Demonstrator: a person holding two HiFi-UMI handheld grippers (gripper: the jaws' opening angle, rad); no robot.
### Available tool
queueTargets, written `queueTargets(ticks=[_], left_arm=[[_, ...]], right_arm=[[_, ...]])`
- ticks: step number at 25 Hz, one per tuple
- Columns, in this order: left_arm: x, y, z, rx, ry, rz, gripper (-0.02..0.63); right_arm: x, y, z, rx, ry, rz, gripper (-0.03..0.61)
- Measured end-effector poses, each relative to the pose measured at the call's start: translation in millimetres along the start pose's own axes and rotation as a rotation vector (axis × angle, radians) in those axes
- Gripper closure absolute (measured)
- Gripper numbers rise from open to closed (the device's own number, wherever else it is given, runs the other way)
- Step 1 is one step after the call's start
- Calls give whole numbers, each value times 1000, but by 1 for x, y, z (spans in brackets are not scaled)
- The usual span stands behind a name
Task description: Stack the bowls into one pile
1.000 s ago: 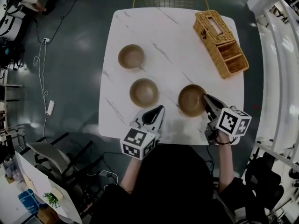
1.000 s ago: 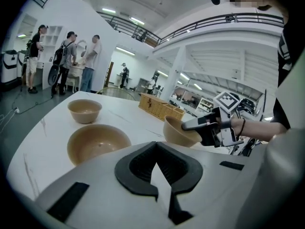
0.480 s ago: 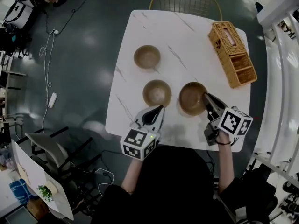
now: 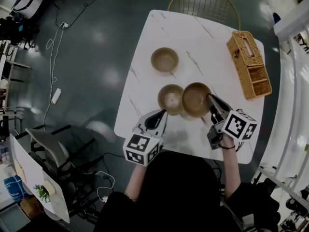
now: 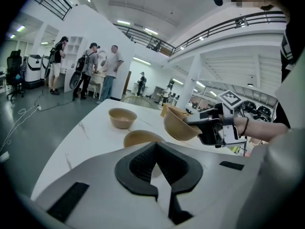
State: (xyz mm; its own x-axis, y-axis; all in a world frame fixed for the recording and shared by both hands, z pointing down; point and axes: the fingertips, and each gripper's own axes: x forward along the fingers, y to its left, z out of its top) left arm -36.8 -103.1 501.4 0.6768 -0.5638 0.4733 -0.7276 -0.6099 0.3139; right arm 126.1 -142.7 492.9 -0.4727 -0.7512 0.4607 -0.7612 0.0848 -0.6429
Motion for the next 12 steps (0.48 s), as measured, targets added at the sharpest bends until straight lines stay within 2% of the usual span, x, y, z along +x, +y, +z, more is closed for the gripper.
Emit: queueTargets(ticks=[12], left_arm=[[-14, 28, -7, -47, 4, 61, 599]], right_arm=[[42, 31, -8, -51, 36, 49, 545]])
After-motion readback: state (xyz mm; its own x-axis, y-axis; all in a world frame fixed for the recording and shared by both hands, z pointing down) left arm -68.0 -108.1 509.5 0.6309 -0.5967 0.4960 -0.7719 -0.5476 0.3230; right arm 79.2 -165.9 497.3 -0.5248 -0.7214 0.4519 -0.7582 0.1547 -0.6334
